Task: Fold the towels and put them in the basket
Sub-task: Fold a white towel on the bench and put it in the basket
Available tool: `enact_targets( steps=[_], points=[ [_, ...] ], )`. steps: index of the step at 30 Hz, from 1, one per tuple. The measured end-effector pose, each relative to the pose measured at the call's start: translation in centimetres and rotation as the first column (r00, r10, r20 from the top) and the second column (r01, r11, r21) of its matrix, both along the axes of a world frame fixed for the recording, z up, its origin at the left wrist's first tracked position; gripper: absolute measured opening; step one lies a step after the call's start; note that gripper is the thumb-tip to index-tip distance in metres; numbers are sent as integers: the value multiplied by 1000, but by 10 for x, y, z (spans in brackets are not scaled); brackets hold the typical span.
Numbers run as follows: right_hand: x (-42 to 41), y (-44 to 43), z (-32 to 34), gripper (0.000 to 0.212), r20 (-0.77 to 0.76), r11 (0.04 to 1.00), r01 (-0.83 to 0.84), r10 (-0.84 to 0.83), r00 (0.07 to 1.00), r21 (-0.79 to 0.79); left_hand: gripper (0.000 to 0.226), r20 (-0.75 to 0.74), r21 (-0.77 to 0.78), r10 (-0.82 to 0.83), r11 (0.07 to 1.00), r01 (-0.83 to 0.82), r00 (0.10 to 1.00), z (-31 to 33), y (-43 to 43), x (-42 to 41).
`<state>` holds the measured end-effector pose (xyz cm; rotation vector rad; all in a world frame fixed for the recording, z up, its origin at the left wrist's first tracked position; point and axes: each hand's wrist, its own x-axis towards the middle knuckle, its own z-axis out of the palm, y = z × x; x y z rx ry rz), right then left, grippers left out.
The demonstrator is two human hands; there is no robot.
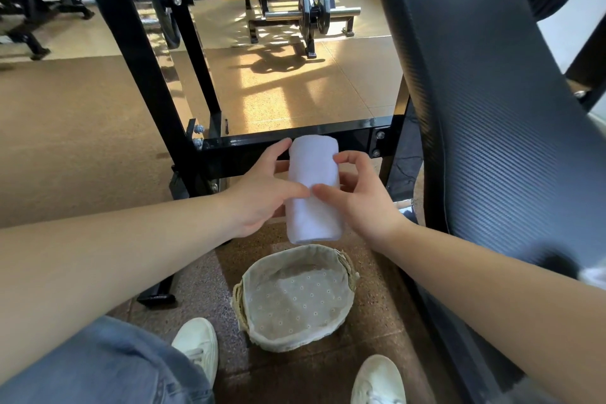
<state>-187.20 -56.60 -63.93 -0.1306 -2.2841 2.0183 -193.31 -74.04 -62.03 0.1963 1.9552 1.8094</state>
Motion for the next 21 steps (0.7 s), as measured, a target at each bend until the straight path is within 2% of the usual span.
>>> enact_targets(
  steps=[2, 5, 9, 13, 16, 21],
  points=[
    [-1, 1, 1, 54, 20, 999, 8, -8, 1000, -32, 96, -18, 6, 6, 1000, -6, 1000, 1, 0, 1],
    [-6, 4, 5, 61, 67, 982, -19, 33, 997, -187, 92, -78, -10, -15, 1000, 14, 997, 2, -1, 2],
    [-5, 6, 6, 49, 93, 964, -97, 124, 988, -249, 95, -54, 4, -10, 1000, 10, 999, 4, -1, 4],
    [-1, 5, 8, 45, 122, 927, -190, 240, 963, -322, 77, 8, 20, -42, 999, 42, 999, 4, 0, 7],
    [1, 1, 8, 38, 119, 922, -252, 297, 948, -293, 72, 24, 14, -60, 998, 59, 998, 3, 1, 9],
    [0, -3, 11, 32, 62, 975, -181, 190, 980, -128, 54, 104, 44, -50, 998, 45, 993, 7, -6, 6]
  ],
)
